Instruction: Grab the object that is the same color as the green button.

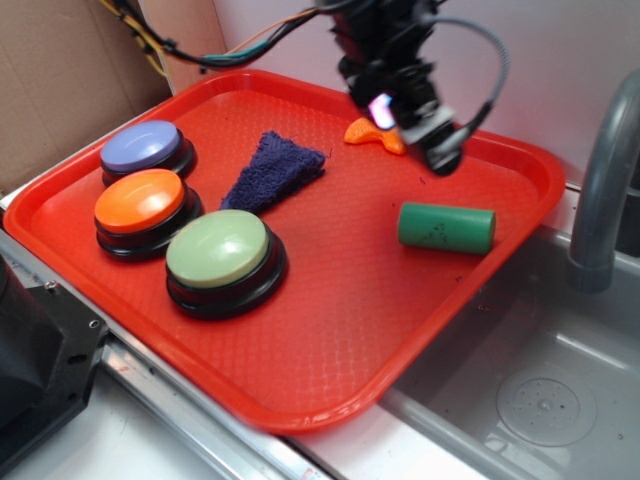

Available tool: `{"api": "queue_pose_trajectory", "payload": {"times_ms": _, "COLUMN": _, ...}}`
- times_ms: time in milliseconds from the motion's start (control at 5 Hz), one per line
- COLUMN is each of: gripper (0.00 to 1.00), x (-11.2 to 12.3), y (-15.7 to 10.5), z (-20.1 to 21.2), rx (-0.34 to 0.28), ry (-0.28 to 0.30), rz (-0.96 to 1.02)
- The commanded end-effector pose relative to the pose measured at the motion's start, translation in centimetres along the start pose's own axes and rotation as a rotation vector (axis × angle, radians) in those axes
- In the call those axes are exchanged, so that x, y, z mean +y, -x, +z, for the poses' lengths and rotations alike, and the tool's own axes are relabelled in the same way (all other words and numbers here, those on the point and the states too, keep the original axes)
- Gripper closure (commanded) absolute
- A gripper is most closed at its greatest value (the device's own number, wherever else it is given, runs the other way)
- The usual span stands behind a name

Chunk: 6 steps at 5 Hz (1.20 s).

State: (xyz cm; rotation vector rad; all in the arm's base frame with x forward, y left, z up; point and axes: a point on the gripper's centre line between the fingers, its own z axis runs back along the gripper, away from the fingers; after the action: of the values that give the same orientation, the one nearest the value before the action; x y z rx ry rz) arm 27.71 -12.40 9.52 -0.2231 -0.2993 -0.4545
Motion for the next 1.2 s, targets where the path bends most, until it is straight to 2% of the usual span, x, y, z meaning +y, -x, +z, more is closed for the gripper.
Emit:
{"api": "queue_pose_trajectory", "payload": {"times_ms": 0, "gripper": 0.00, "x": 0.2, "y": -0.1, "z": -0.5, "rx": 0.297, "ry": 0.058, "rz": -0.472}}
{"api": "queue_pose_trajectory", "payload": {"times_ms": 200, "gripper": 0.00, "x": -0.4, "y": -1.2, "z": -2.7, "rx": 0.350, "ry": 0.011, "rz": -0.595}}
{"api": "queue_pose_trajectory", "payload": {"times_ms": 400, "gripper": 0.00, "x": -1.4, "y": -1.4, "z": -4.3, "rx": 0.331, "ry": 0.030, "rz": -0.664}}
{"api": "queue_pose_trajectory", "payload": {"times_ms": 600, "gripper": 0.00, "x": -2.5, "y": -0.8, "z": -5.4, "rx": 0.315, "ry": -0.027, "rz": -0.681}}
{"api": "queue_pose_trajectory", "payload": {"times_ms": 800, "gripper": 1.00, "x": -2.3, "y": -0.4, "z": -6.1, "rx": 0.318, "ry": -0.095, "rz": -0.616}}
{"api": "queue_pose_trajectory", "payload": {"times_ms": 1000, "gripper": 1.00, "x": -2.4, "y": 0.1, "z": -6.6, "rx": 0.346, "ry": -0.173, "rz": -0.548}}
